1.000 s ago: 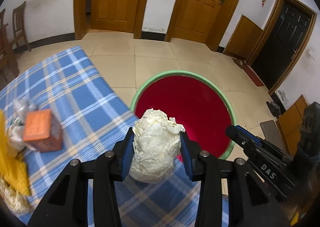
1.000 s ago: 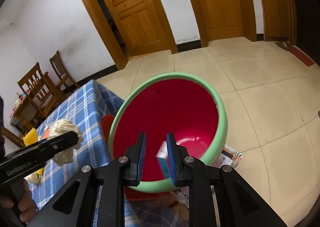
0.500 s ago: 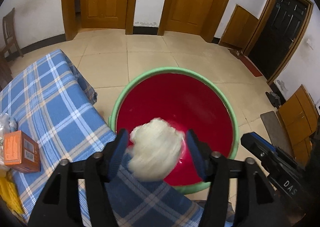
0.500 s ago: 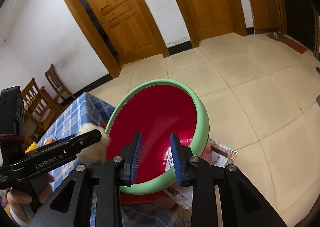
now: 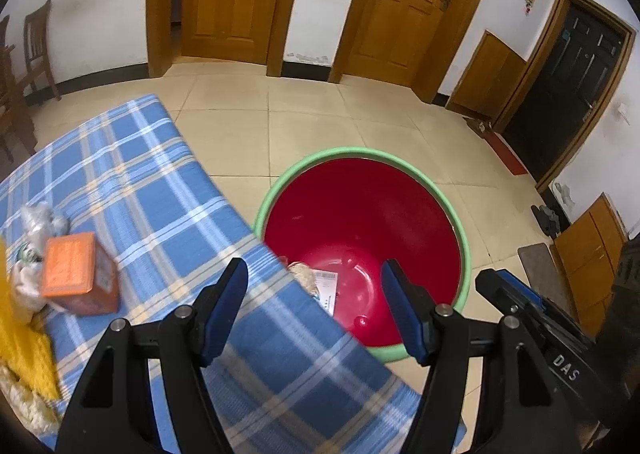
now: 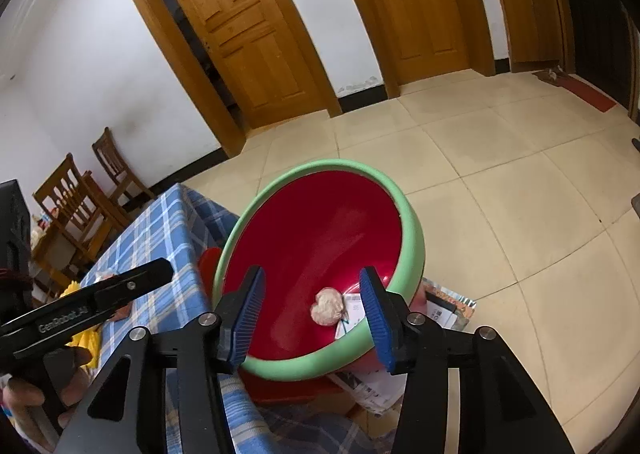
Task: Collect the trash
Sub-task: 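Open the left tool to drop the paper ball into the red bin, then move both tools back over the table toward the orange items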
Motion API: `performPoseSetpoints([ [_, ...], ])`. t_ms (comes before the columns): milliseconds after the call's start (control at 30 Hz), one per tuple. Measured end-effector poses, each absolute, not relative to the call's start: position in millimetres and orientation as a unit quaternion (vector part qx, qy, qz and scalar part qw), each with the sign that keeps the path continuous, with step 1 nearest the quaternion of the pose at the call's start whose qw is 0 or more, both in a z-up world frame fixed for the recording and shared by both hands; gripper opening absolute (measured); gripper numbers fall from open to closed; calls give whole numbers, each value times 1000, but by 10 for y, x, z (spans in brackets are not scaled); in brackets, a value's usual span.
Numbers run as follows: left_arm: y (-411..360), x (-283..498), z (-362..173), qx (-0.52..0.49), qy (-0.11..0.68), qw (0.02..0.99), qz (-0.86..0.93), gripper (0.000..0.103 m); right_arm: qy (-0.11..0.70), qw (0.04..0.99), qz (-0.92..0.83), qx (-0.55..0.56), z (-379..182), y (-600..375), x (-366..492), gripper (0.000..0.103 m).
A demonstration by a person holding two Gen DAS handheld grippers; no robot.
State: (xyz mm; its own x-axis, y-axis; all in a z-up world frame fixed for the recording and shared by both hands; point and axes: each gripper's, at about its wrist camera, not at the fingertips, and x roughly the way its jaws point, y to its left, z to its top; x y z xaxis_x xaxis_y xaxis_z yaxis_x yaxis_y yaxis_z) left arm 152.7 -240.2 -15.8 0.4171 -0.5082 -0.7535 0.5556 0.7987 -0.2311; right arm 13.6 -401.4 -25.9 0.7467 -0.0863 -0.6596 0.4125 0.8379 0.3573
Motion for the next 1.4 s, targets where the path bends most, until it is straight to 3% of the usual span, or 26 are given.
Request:
performPoseSetpoints([
  [600,-1448,1351,45,-29,429,870,-240,69,351,905,-73,227,-149,-3571,264,52],
  [733,-1211,1314,31,-38,432,875,-216,69,353,906,-60,225,-131,-3457,290,64],
  [1400,-196,1207,27,-59,409,904,-109,69,380,907,13,184,-67,-2782,626,72],
])
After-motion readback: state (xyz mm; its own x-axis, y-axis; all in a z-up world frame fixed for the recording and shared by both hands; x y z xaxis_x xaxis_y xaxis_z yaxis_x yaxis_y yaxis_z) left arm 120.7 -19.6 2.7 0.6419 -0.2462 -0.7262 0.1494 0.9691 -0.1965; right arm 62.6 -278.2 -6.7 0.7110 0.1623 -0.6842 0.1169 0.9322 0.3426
